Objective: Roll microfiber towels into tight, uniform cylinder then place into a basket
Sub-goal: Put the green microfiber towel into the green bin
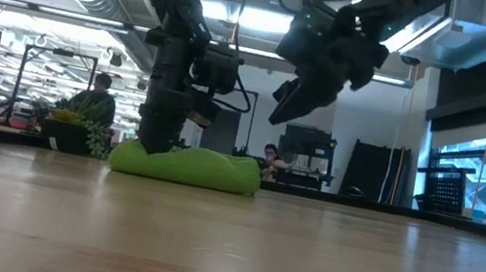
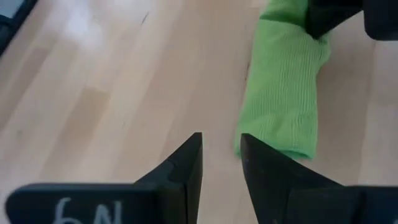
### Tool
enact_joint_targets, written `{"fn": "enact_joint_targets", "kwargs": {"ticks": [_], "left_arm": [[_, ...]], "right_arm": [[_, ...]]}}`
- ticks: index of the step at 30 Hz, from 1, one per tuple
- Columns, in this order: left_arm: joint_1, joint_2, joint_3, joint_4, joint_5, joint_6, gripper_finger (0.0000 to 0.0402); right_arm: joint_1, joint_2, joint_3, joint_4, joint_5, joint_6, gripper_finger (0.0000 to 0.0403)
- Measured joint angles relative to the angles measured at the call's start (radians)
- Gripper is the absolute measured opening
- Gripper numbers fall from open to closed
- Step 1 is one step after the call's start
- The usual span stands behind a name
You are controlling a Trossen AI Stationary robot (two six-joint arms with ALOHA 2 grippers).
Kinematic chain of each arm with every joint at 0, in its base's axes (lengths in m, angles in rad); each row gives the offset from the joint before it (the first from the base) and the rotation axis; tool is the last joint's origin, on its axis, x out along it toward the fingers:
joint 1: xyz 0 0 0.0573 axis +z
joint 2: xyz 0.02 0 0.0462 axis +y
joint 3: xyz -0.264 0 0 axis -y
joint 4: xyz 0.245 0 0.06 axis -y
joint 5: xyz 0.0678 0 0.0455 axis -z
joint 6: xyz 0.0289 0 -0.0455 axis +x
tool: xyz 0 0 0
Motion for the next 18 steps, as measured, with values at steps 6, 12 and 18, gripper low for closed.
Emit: {"fn": "enact_joint_targets", "kwargs": {"ticks": [6,12,18], "left_arm": [[-0.001,0.0,0.0,0.001,-0.004,0.002,0.0],[-0.001,0.0,0.0,0.003,-0.011,0.002,0.0],[-0.001,0.0,0.0,0.003,-0.012,0.0,0.0]], "right_arm": [[0.021,0.0,-0.025,0.037,0.084,0.051,0.011],[0.02,0.0,-0.025,0.042,0.08,0.055,0.011],[0.02,0.0,-0.025,0.044,0.078,0.054,0.011]]}}
